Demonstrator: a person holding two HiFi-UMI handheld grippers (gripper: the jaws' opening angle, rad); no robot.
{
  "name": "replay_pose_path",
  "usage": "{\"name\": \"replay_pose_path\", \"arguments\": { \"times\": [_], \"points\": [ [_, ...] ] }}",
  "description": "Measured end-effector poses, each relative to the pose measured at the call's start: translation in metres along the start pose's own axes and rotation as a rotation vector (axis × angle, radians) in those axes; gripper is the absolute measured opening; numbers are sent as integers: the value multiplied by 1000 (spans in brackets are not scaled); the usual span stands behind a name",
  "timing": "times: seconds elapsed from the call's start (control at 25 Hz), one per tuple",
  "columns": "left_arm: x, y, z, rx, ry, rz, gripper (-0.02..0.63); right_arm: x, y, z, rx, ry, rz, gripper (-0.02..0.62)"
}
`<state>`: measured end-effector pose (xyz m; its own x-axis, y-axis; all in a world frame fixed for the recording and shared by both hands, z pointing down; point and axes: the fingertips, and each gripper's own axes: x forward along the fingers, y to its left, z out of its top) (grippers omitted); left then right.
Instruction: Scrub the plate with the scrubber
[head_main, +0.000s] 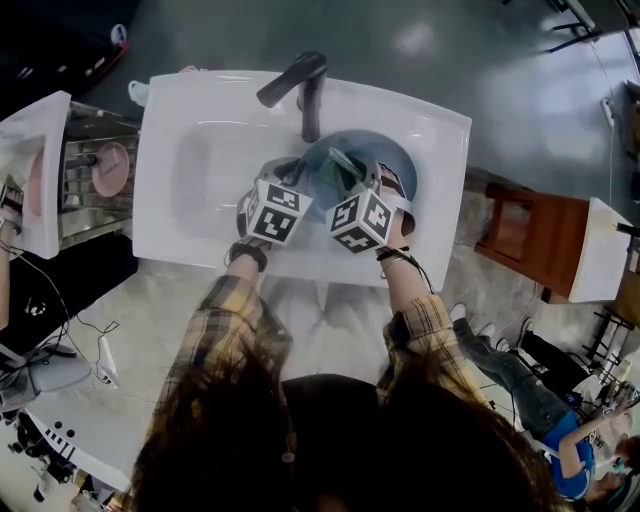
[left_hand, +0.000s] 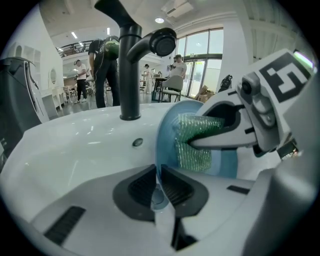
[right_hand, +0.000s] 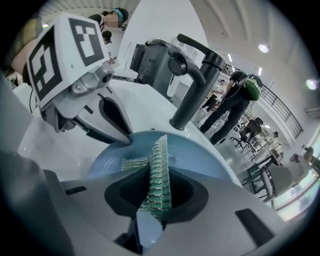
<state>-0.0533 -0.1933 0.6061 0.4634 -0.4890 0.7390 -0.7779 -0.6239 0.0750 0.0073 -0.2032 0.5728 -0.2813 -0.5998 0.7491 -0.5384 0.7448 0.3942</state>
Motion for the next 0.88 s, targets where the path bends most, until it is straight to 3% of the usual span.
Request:
{"name": "replay_pose_path", "arguments": {
  "times": [0.36,0.88],
  "points": [
    [3,1,-1,10,8,-1,28,-2,60,-39,-68,114,159,89],
    [5,-2,-4,26,11,-35,29,-30,25,-80,-72,184,137,91]
  ]
}}
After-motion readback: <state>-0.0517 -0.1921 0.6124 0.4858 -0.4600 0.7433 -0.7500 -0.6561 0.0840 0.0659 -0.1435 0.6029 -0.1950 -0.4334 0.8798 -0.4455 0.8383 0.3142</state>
